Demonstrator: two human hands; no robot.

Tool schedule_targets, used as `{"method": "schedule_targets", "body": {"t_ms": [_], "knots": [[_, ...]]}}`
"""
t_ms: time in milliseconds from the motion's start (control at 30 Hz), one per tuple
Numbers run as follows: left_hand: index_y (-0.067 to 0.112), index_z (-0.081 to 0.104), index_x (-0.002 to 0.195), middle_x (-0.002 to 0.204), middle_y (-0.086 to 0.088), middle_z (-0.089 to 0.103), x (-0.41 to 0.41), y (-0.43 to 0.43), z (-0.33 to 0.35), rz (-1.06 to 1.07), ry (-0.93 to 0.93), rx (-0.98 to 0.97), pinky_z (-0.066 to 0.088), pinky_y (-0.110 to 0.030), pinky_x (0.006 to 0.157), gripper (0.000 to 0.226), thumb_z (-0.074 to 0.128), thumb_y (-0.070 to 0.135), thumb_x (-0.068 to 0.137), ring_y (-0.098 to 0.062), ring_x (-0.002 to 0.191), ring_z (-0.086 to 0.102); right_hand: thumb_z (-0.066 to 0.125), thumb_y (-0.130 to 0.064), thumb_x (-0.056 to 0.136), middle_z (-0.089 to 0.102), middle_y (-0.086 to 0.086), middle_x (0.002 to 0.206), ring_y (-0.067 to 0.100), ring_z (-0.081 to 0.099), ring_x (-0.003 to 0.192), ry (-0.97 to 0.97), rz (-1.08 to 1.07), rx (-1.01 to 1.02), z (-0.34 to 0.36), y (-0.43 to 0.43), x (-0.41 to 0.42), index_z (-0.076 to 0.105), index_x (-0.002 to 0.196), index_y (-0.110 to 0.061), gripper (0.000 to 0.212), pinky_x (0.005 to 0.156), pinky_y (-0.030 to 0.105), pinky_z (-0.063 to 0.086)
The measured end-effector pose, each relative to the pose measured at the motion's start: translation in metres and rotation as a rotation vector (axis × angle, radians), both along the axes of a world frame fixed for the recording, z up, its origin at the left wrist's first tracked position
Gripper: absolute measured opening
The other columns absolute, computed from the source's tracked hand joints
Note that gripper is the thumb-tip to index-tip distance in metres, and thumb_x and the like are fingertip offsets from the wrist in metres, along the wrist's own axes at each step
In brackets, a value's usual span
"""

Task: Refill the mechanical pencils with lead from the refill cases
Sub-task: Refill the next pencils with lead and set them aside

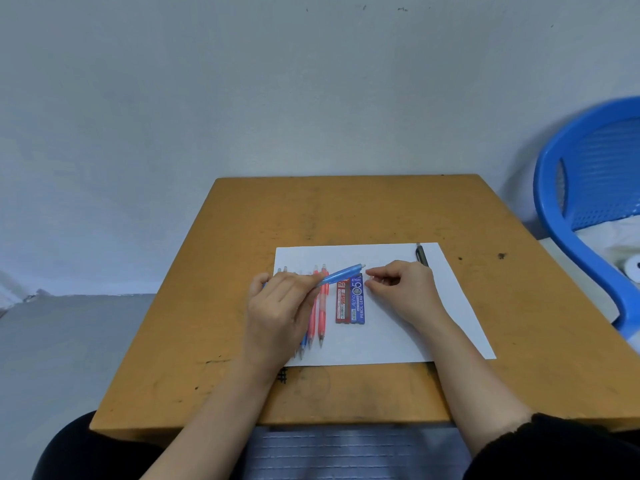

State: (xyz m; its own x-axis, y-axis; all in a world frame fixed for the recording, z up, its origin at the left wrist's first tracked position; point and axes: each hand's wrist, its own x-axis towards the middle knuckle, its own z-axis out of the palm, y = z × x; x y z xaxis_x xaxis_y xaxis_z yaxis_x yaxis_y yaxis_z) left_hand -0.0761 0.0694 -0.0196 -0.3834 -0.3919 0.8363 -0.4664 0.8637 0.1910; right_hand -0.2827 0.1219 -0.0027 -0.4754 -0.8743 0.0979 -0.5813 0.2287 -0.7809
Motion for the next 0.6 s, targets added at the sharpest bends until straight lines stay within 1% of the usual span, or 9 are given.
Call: {"method": "schedule_targets", "body": {"t_ms": [133,233,300,367,467,533,600], "knots": [[0.011,0.073,0.1,0.088,0.004,0.072,-0.002,0.003,-0.001,0.004,-0.018,-0.017,0.041,-0.034,0.071,0.015,0.072,0.012,0.086,-0.015,0.079,0.066,0.071,-0.017,0.084,0.067,-0.006,0.086,0.003,0.06,0.079,-0.043,-0.004,-0.013,0.0,0.001,-0.001,0.073,0.105,-0.014,0.021,0.068,0.013,0.044],[0.01,0.073,0.1,0.088,0.003,0.072,-0.002,0.005,0.0,0.014,-0.036,-0.039,0.042,-0.036,0.07,0.014,0.069,0.012,0.087,-0.015,0.079,0.065,0.071,-0.017,0.083,0.069,-0.005,0.085,0.004,0.062,0.08,-0.072,-0.011,-0.047,0.0,0.001,-0.002,0.074,0.102,-0.014,0.019,0.069,0.013,0.044],[0.01,0.073,0.1,0.088,0.002,0.072,-0.002,0.005,0.0,0.027,-0.045,-0.05,0.041,-0.036,0.071,0.015,0.07,0.012,0.086,-0.016,0.08,0.065,0.071,-0.015,0.083,0.07,-0.004,0.085,0.008,0.063,0.079,-0.112,-0.003,-0.101,0.001,0.003,-0.002,0.075,0.099,-0.016,0.016,0.07,0.015,0.048],[0.011,0.074,0.101,0.089,0.002,0.072,-0.002,0.005,-0.001,0.047,-0.049,-0.052,0.038,-0.033,0.073,0.015,0.069,0.013,0.087,-0.015,0.081,0.064,0.07,-0.01,0.083,0.071,-0.003,0.087,0.012,0.064,0.081,-0.218,0.023,-0.185,0.003,0.005,-0.002,0.075,0.096,-0.018,0.016,0.074,0.019,0.051],[0.012,0.073,0.103,0.091,0.004,0.073,0.0,0.004,-0.002,0.058,-0.053,-0.028,0.038,-0.033,0.074,0.016,0.069,0.015,0.088,-0.014,0.082,0.064,0.07,-0.004,0.083,0.072,-0.004,0.091,0.003,0.066,0.084,-0.4,0.082,-0.279,0.01,0.008,-0.001,0.074,0.097,-0.012,0.017,0.074,0.014,0.051],[0.012,0.073,0.105,0.093,0.004,0.073,0.002,0.003,-0.003,0.048,-0.054,0.0,0.039,-0.032,0.075,0.018,0.071,0.016,0.087,-0.013,0.082,0.065,0.071,-0.004,0.082,0.073,-0.004,0.09,0.001,0.066,0.082,-0.476,0.1,-0.303,0.012,0.009,0.0,0.074,0.097,-0.012,0.018,0.072,0.013,0.05],[0.012,0.072,0.106,0.095,0.004,0.073,0.003,0.002,-0.004,0.042,-0.052,0.024,0.038,-0.029,0.078,0.02,0.072,0.018,0.086,-0.012,0.085,0.065,0.071,-0.002,0.081,0.072,-0.004,0.085,-0.001,0.064,0.075,-0.527,0.112,-0.318,0.013,0.01,0.0,0.073,0.095,-0.012,0.017,0.067,0.012,0.048]]}}
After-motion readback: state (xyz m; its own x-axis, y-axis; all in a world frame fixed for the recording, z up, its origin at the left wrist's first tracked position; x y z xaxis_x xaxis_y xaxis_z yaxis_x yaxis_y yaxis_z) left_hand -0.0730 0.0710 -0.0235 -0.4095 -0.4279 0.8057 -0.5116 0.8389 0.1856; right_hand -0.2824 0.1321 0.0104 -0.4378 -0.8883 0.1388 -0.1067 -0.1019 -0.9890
